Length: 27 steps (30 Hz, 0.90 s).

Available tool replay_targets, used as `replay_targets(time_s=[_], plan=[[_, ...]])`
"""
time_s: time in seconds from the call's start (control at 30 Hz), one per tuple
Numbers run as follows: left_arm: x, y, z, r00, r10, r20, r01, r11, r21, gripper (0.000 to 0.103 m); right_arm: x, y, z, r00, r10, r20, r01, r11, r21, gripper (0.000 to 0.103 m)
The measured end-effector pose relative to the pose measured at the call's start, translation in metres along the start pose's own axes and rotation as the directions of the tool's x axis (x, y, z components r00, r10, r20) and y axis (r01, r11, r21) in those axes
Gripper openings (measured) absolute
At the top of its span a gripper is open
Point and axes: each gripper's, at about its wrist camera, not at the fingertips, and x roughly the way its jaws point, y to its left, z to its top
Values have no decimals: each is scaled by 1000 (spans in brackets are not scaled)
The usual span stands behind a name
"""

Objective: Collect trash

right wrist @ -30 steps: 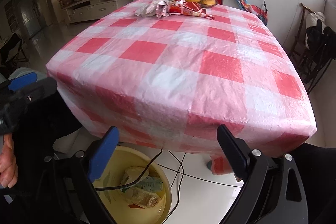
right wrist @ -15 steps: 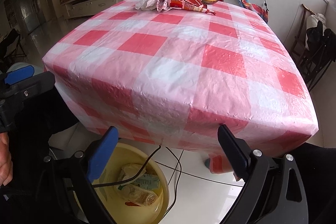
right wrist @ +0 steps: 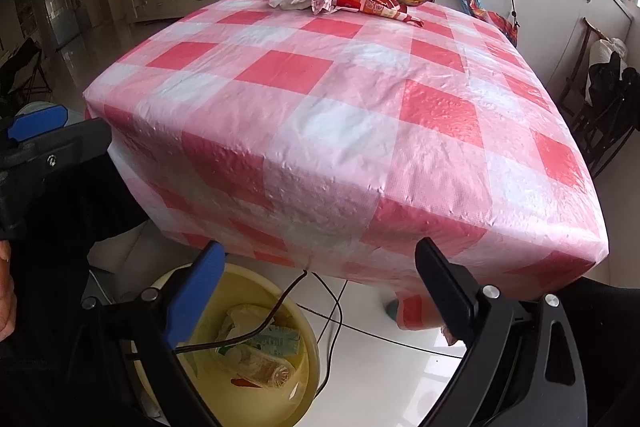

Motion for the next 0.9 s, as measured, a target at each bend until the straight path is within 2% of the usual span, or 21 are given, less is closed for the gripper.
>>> replay_targets(time_s=[0.9], plan=[[1,-2,0,1000,1,-3,-1,1000,2,96,1,5,-3,1000,-5,-6,5,1000,-11,92]])
